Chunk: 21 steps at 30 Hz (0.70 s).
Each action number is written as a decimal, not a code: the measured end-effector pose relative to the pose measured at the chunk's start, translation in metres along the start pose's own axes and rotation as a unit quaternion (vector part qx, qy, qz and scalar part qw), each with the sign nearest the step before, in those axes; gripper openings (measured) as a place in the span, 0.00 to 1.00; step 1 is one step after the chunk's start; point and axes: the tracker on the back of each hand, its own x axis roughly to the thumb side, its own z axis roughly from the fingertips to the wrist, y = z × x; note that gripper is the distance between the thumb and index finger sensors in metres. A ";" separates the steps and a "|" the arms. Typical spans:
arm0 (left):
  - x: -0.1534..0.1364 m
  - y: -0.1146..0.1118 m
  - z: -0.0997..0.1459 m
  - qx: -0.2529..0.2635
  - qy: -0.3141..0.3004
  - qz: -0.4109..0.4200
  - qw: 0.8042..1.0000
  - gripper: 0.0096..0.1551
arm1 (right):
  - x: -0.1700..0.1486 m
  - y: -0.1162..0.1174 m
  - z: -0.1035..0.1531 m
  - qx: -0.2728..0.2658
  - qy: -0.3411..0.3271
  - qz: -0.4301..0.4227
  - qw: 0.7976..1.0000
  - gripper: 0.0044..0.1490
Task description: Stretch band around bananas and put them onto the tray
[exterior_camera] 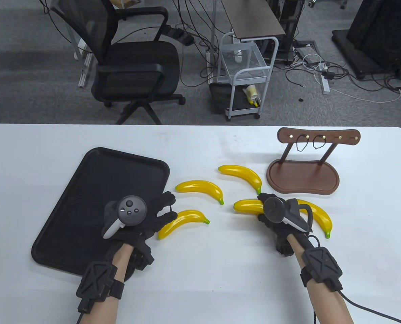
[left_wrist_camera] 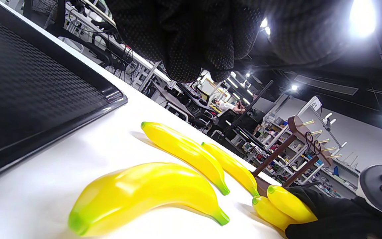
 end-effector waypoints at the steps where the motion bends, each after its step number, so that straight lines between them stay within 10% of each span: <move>1: 0.000 0.000 0.000 0.000 0.000 0.000 1.000 0.39 | 0.001 0.000 0.000 0.003 -0.001 0.004 1.000 0.46; 21: 0.000 -0.001 0.000 -0.001 -0.001 0.003 1.000 0.39 | -0.006 -0.015 0.004 -0.023 0.002 -0.026 0.999 0.45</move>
